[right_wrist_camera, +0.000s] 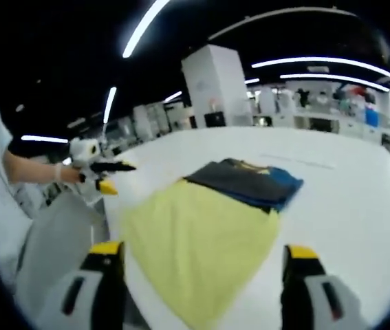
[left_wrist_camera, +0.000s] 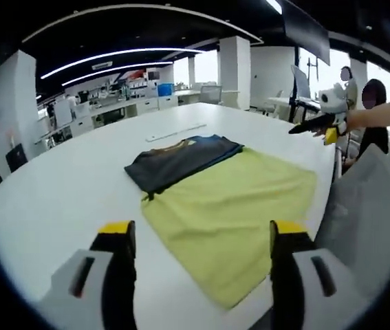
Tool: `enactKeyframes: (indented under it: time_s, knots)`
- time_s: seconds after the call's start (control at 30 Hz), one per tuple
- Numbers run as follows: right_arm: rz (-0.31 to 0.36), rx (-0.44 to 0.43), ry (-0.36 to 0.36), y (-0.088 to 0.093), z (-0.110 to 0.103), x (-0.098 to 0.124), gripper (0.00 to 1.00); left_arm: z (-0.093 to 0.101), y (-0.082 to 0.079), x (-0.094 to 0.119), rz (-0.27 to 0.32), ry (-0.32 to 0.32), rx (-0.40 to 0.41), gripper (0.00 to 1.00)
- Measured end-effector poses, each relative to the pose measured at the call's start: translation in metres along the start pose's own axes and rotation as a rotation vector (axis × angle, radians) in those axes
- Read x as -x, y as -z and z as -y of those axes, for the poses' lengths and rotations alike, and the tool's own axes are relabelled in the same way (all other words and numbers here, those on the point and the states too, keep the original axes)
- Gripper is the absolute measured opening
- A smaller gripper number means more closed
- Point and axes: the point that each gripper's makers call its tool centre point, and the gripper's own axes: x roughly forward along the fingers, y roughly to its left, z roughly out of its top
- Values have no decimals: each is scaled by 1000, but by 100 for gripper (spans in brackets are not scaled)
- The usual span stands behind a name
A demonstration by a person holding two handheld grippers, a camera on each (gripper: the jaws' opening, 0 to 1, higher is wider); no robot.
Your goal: Fold the garment on the visible template until the final outline fits inside the template.
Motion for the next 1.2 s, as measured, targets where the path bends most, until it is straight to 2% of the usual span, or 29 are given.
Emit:
enactKeyframes:
  time_s: [0.1, 0.17, 0.23, 0.27, 0.37, 0.43, 0.6, 0.73, 0.9, 1.03, 1.13, 1.17, 1.2]
  knots:
    - [-73, 36, -11, 25, -4, 4, 91, 5, 23, 2, -85, 32, -52, 71]
    - [-133, 48, -22, 44, -7, 6, 86, 9, 33, 4, -124, 53, -44, 66]
    - [-151, 48, -26, 55, -8, 7, 85, 10, 41, 5, -136, 65, -32, 63]
    - [-155, 39, -27, 59, -8, 8, 83, 14, 46, 8, -164, 64, -25, 62]
    - [-163, -42, -36, 70, -14, 12, 77, 16, 55, 10, -183, 71, -27, 53]
    - [-160, -64, -31, 77, -9, 12, 75, 19, 62, 14, -209, 69, -20, 48]
    - [-175, -73, -26, 84, -12, 15, 66, 18, 78, 20, -253, 46, 23, 41]
    - [-203, -42, -18, 89, -13, 14, 61, 20, 86, 22, -279, 40, 30, 37]
    - [-214, -53, -22, 93, -12, 13, 53, 21, 95, 22, -306, 37, 126, 27]
    - [-209, -122, -19, 95, -10, 13, 43, 22, 105, 22, -343, 34, 222, 17]
    - [-197, -167, -21, 95, -7, 13, 35, 23, 109, 20, -347, 47, 293, 16]
    - [-195, -186, -21, 94, -7, 13, 33, 21, 109, 20, -346, 45, 292, 15]
    - [-194, -206, -18, 95, -4, 12, 31, 17, 109, 17, -345, 27, 325, 12]
